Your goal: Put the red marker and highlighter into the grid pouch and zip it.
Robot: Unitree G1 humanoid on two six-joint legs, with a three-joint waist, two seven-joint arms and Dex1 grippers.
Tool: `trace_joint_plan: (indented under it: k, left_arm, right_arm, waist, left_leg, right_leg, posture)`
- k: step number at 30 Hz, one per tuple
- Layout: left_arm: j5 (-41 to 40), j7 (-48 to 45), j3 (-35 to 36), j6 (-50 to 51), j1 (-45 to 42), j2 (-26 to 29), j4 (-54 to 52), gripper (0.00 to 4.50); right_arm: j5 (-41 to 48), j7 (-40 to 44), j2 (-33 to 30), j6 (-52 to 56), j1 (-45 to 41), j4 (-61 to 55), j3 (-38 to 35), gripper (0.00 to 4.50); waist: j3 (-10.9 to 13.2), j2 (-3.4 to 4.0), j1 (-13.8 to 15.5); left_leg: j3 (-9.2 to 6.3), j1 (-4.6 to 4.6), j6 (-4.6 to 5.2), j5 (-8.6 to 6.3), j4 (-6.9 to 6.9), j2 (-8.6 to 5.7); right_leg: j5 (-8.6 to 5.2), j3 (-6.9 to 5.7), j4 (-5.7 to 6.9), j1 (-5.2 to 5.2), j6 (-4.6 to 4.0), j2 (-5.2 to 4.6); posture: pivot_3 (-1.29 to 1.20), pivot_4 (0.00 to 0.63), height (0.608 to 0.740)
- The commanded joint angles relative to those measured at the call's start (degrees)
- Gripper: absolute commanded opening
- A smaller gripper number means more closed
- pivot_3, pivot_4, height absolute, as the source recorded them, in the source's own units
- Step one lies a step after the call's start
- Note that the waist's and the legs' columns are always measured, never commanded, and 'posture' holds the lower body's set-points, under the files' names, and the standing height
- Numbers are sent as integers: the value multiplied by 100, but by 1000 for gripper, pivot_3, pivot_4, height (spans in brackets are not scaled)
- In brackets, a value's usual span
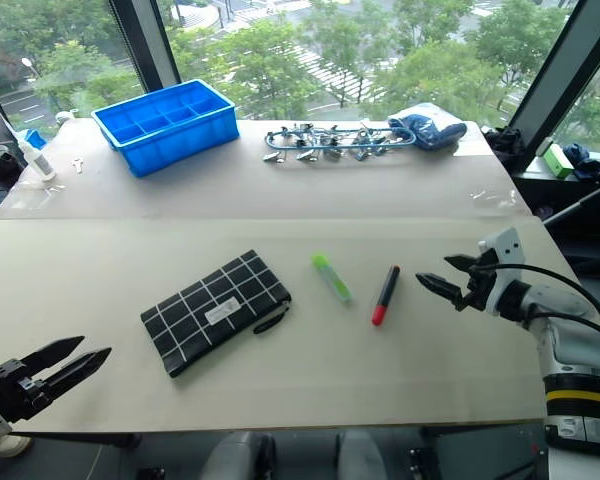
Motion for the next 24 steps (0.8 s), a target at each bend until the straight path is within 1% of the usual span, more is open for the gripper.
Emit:
trace_joint_plan:
  k: [1,5,6,7,8,9,11,12,14,15,16,17,18,19,24]
  left_arm:
    - [-21,-49,-91,-70,-87,13,-66,4500]
    - [250,-313,-507,-309,-332,137,198,4500]
    - [378,-387,-600,-425,-426,183,381,4500]
    - [805,-344,-757,-844,-539,226,641,4500]
    - [1178,-412,-905,-1288,-601,275,843,4500]
    - [1435,-574,-1012,-1704,-615,300,960,4500]
    - [1761,-813,-1107,-2414,-631,300,1056,4500]
    - [1905,-870,-1124,-2719,-656,305,1104,4500]
    - [2230,-1032,-1187,-3398,-701,373,1249,4500]
    - [2352,-1207,-1242,-3664,-653,452,1274,4500]
    - [2393,-1431,-1304,-3747,-554,570,1208,4500]
    - [2408,-1611,-1357,-3825,-477,664,1137,4500]
    - [2403,-1696,-1392,-3860,-452,733,1057,4500]
    - [2392,-1751,-1427,-3875,-446,803,989,4500]
    - [2778,-2069,-1693,-4404,-393,1153,889,4500]
  right_arm:
    - [13,-29,15,-19,-46,-199,-54,4421]
    - [6,-58,82,-46,-50,-239,-16,4421]
    - [20,-66,93,-26,-69,-240,-30,4186]
    - [93,-29,95,81,-85,-256,-53,3904]
    - [155,36,88,138,-74,-306,-66,3748]
    - [221,106,84,190,-55,-366,-80,3342]
    - [273,176,82,197,-28,-443,-92,2676]
    - [275,181,79,225,-31,-462,-83,2414]
    - [241,193,81,259,-60,-492,-40,1625]
    - [245,209,91,286,-90,-512,-24,1375]
    - [261,246,106,308,-131,-567,7,946]
    - [254,259,116,312,-168,-615,36,684]
    - [284,304,141,322,-216,-710,72,216]
    - [334,323,189,368,-280,-839,115,45]
    - [511,313,715,820,-673,-1777,778,45]
  waist:
    - [0,0,1]
    - [0,0,9]
    - [0,0,6]
    - [0,0,8]
    - [0,0,6]
    - [0,0,4]
    - [0,0,-7]
    - [0,0,-11]
    - [0,0,-5]
    - [0,0,-3]
    - [0,0,-3]
    - [0,0,-4]
    - [0,1,-6]
    - [0,3,-6]
    - [0,3,-42]
  left_leg:
    - [0,0,0,0,0,0]
    - [1,1,0,0,1,-4]
    - [1,1,0,0,1,-5]
    - [3,1,0,0,1,-7]
    - [5,1,0,0,0,-11]
    - [6,1,0,0,0,-10]
    - [8,0,0,0,-1,-10]
    - [12,0,1,-1,-2,-8]
    - [17,0,3,-3,-1,-1]
    - [17,0,3,-3,-1,0]
    - [18,0,3,-3,-1,3]
    - [19,0,3,-3,-1,4]
    - [20,0,3,-3,-1,5]
    - [23,0,4,-3,-2,6]
    - [38,3,3,-4,-3,38]
  right_leg:
    - [0,0,0,0,0,0]
    - [0,-1,1,1,0,1]
    - [0,0,1,1,0,1]
    - [0,0,2,0,1,1]
    - [0,0,2,0,0,2]
    - [0,-1,2,-1,0,4]
    - [0,-1,-1,-1,-1,4]
    - [0,2,-2,-2,0,2]
    - [1,3,-4,-2,-1,-4]
    - [1,3,-3,-3,-1,-6]
    - [1,3,-3,-3,-1,-7]
    - [1,2,-3,-4,-2,-7]
    - [1,2,-3,-5,-2,-8]
    - [1,4,-3,-8,-2,-10]
    - [8,6,-3,-14,-14,9]
  posture:
    - [0,150,740]
    - [0,150,740]
    - [0,150,740]
    - [0,150,740]
    - [0,150,740]
    - [0,150,740]
    - [0,150,740]
    - [0,150,740]
    - [0,150,740]
    - [0,150,740]
    - [0,150,740]
    - [0,150,740]
    - [0,150,740]
    - [0,150,740]
    - [0,150,740]
